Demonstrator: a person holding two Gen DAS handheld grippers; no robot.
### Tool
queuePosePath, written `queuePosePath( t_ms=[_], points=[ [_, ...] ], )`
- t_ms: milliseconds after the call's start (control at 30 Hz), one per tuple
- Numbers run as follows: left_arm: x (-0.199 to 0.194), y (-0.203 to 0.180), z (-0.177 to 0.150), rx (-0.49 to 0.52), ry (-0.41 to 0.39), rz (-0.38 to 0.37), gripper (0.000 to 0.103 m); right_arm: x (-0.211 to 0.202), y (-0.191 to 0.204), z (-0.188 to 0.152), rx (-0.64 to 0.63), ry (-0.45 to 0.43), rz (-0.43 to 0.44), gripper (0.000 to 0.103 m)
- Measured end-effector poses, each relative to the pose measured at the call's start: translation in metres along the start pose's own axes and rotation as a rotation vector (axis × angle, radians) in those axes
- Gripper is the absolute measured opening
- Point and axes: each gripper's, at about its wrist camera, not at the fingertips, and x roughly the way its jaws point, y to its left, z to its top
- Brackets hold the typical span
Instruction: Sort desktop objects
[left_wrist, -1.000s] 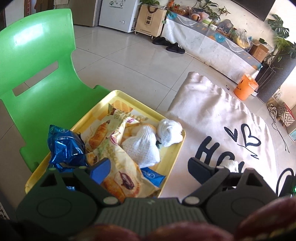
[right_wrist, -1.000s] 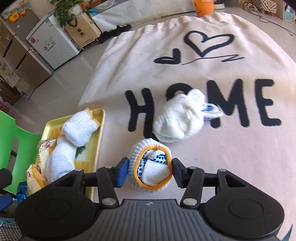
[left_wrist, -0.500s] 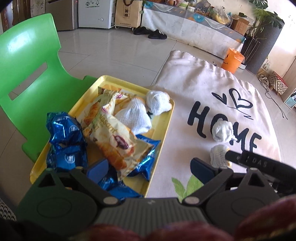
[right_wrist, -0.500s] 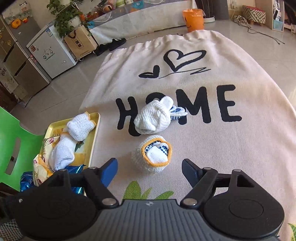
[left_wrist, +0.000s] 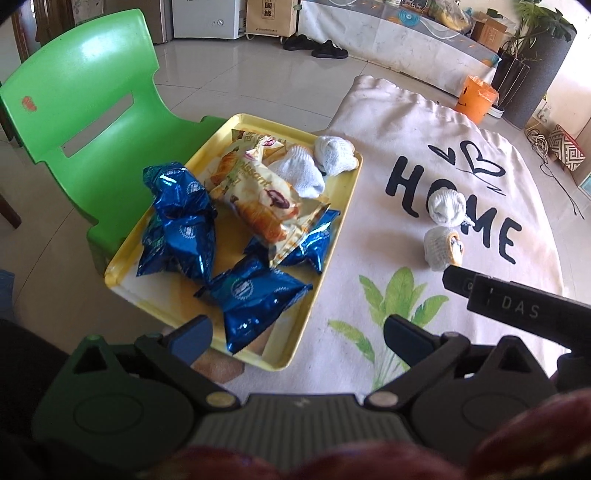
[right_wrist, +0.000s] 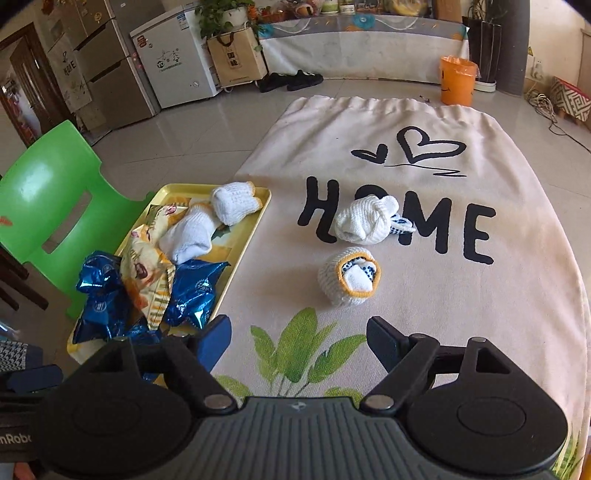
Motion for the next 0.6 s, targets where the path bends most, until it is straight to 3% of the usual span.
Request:
queuePosePath(
  t_ms=[267, 600],
  points=[
    [-0.014, 0.009, -0.021, -0.001, 0.022, 0.04, 0.103, -0.011, 0.02, -0.02, -0.091, 0.019, 0.023, 0.081],
    [-0.024, 0.024, -0.025, -0.047, 0.025, 0.089, 0.103, -0.012, 0.043, -0.029, -0.145, 0.028, 0.013, 0.082]
  ],
)
